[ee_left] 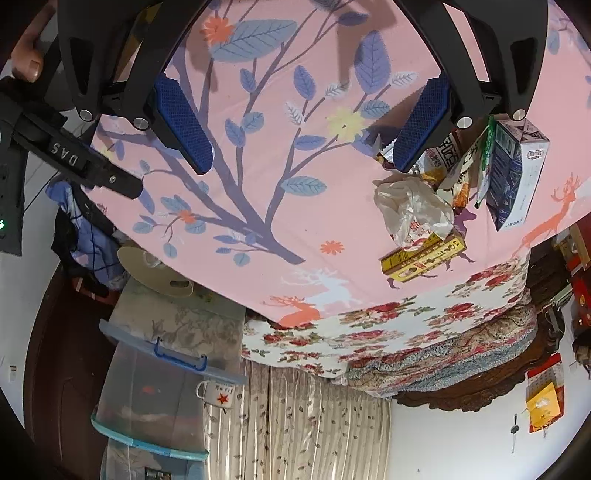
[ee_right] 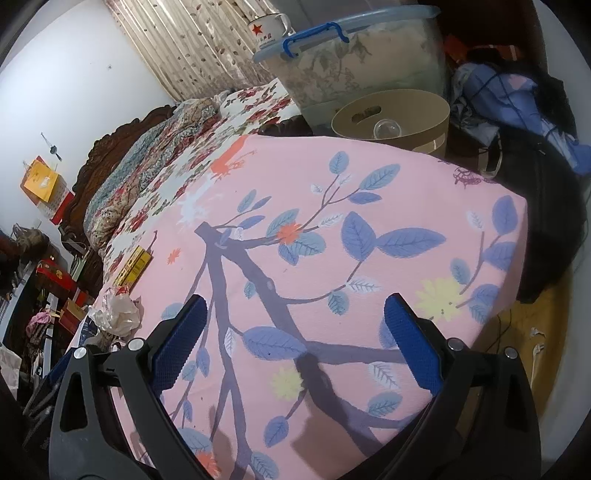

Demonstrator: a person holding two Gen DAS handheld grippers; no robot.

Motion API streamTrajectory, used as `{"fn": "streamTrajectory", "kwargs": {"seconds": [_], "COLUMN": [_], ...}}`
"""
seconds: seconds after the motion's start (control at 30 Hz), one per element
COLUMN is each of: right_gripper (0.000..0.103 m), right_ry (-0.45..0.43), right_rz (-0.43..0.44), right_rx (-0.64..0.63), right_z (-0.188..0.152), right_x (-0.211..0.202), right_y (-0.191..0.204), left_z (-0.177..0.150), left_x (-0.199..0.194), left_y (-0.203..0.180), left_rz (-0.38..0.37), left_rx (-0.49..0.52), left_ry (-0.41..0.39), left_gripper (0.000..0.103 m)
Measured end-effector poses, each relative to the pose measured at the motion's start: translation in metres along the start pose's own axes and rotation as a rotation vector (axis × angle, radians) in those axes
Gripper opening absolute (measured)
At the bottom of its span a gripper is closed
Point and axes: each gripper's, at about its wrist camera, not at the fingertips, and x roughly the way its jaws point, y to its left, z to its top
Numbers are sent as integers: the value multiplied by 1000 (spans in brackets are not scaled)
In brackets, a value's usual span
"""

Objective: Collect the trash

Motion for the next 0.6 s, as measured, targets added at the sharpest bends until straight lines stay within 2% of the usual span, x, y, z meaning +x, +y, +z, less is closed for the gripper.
{"fn": "streamTrajectory", "kwargs": {"seconds": [0.6], "right_gripper": [96], "right_ry": [12], "right_rz": [8], "right_rx": [-7], "right_z": [-3], "right_x": [2], "right_y": [5], "left_z": [4], "left_x": [-12], "left_y": [3], "left_rz": [21], "left_rx": [-2], "left_ry": [-54], "left_gripper": [94]}}
